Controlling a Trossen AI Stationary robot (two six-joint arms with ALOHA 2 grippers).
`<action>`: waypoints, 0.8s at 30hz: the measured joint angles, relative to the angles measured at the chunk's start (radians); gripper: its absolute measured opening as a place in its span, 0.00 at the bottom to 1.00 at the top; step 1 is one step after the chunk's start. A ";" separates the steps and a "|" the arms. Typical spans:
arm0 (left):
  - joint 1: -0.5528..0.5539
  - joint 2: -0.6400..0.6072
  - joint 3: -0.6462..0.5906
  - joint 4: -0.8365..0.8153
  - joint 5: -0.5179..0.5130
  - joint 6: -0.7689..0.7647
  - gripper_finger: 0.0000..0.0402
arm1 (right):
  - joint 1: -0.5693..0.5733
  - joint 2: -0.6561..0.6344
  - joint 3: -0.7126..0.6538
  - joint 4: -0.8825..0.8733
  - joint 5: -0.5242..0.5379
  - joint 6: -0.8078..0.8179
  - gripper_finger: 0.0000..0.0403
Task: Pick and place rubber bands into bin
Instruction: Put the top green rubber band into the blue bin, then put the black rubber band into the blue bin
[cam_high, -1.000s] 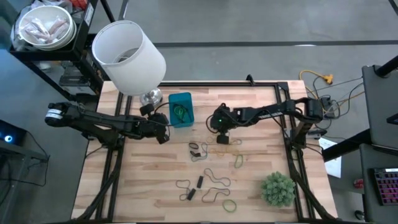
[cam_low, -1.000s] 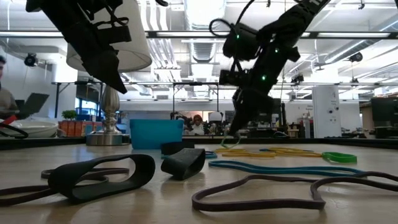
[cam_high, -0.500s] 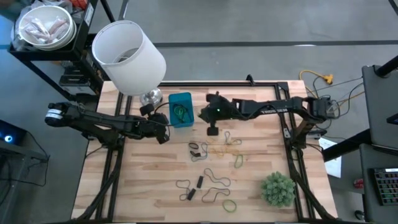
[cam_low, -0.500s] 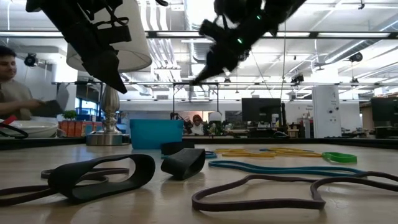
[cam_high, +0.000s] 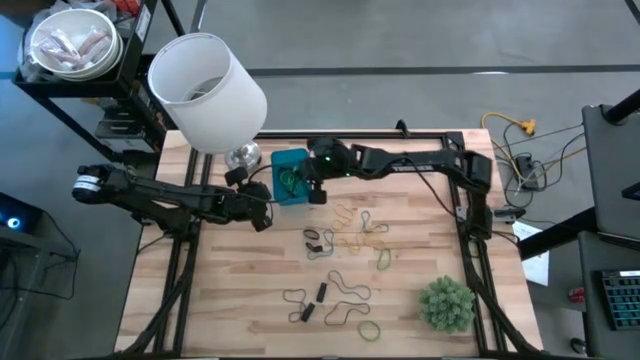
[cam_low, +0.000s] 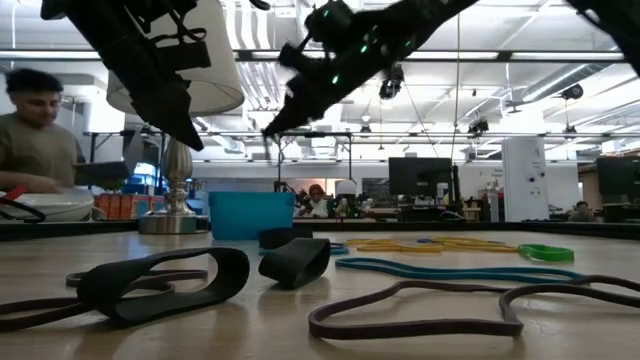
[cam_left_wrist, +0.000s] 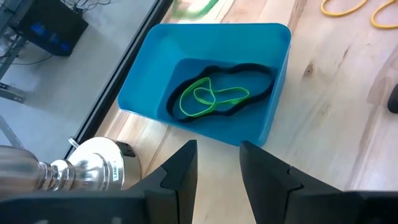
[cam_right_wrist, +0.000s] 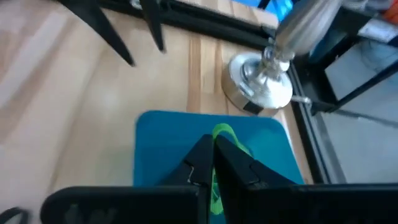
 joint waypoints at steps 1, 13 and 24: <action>0.000 0.000 -0.001 0.000 0.000 0.000 0.26 | -0.010 0.023 0.018 0.001 -0.002 0.004 0.02; 0.000 0.000 -0.011 -0.001 0.000 0.000 0.26 | -0.094 0.175 0.207 -0.159 -0.065 0.099 0.02; 0.000 0.000 -0.012 0.001 0.001 0.000 0.26 | -0.105 0.165 0.234 -0.213 -0.107 0.097 0.27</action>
